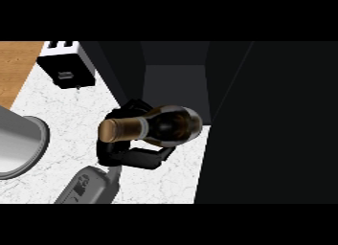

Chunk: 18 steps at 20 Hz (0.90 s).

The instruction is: Pick up the wine, place it into the cabinet and close the cabinet

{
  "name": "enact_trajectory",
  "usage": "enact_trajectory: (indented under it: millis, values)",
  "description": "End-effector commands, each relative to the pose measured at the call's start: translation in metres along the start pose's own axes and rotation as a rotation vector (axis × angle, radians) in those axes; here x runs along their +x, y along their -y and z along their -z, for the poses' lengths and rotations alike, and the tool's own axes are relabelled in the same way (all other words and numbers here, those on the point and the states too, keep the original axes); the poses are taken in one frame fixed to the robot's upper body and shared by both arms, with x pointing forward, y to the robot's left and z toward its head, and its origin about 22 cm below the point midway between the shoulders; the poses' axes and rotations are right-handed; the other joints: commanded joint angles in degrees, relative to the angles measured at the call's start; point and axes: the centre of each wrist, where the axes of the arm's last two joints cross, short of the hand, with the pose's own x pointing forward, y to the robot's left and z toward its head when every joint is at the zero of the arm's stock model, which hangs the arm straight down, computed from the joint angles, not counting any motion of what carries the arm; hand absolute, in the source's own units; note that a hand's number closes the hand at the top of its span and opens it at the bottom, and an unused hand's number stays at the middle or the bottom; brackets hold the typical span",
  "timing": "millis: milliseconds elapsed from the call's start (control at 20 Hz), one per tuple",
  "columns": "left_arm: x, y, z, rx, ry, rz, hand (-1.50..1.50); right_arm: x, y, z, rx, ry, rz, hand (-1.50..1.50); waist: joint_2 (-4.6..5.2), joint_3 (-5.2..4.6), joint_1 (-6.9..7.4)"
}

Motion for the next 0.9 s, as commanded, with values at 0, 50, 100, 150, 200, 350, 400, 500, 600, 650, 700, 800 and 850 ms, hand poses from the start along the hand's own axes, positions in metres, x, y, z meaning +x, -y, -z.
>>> enact_trajectory:
  millis: [0, 50, 100, 150, 200, 350, 400, 500, 600, 650, 700, 800, 850]
  values:
    - [0.034, 0.023, 0.007, 0.019, 0.007, -0.006, 1.50, 0.008, 0.006, -0.022, 0.052, -0.010, 0.036, -1.50, 0.02, 0.00, 0.07]
    - [0.026, 0.033, 0.017, 0.019, 0.001, -0.007, 1.50, 0.009, 0.009, -0.009, 0.054, 0.005, 0.043, -1.50, 0.18, -0.02, -0.08]
    - [0.041, 0.038, 0.028, 0.032, -0.028, -0.010, 1.50, 0.014, 0.010, -0.020, 0.078, -0.009, 0.056, -1.50, -0.04, 0.03, -0.40]
    - [0.041, 0.047, 0.030, 0.031, -0.025, 0.003, 1.50, 0.016, 0.008, -0.027, 0.074, 0.002, 0.039, -1.50, -0.04, 0.01, -0.57]
    - [0.051, 0.041, 0.051, 0.038, -0.021, 0.005, 1.50, 0.009, 0.009, -0.019, 0.069, -0.008, 0.039, -1.50, 0.14, 0.01, -0.45]
    - [0.063, 0.068, 0.059, 0.043, -0.027, -0.008, 1.50, -0.003, 0.008, -0.016, 0.073, -0.020, 0.044, -1.50, 0.20, 0.05, -0.34]
    - [0.059, 0.045, 0.069, 0.053, -0.041, 0.007, 1.50, 0.015, 0.003, -0.005, 0.063, -0.005, 0.030, -1.50, 0.18, -0.07, -0.25]
    - [0.050, 0.055, 0.083, 0.083, -0.091, 0.006, 1.50, 0.008, -0.003, -0.018, 0.074, -0.002, 0.037, -1.50, 0.26, -0.06, -0.66]
    - [0.060, 0.059, 0.091, 0.083, -0.034, 0.042, 1.50, 0.008, 0.008, -0.019, 0.080, -0.001, 0.022, -1.50, 0.25, -0.02, -0.61]
    - [0.041, 0.053, 0.079, 0.101, -0.045, 0.048, 1.50, 0.011, 0.018, -0.021, 0.067, 0.005, 0.034, -1.50, 0.29, -0.01, -0.70]
    - [0.060, 0.054, 0.096, 0.110, -0.038, 0.046, 1.50, 0.001, 0.011, -0.026, 0.060, 0.010, 0.037, -1.50, 0.28, 0.01, -0.53]
    - [0.043, 0.049, 0.099, 0.106, -0.040, 0.067, 1.50, 0.004, 0.005, -0.010, 0.055, 0.012, 0.048, -1.50, 0.37, -0.06, -0.51]
    - [0.041, 0.052, 0.100, 0.097, -0.059, 0.085, 1.50, 0.000, 0.013, -0.011, 0.067, 0.006, 0.034, -1.50, 0.38, -0.02, -0.49]
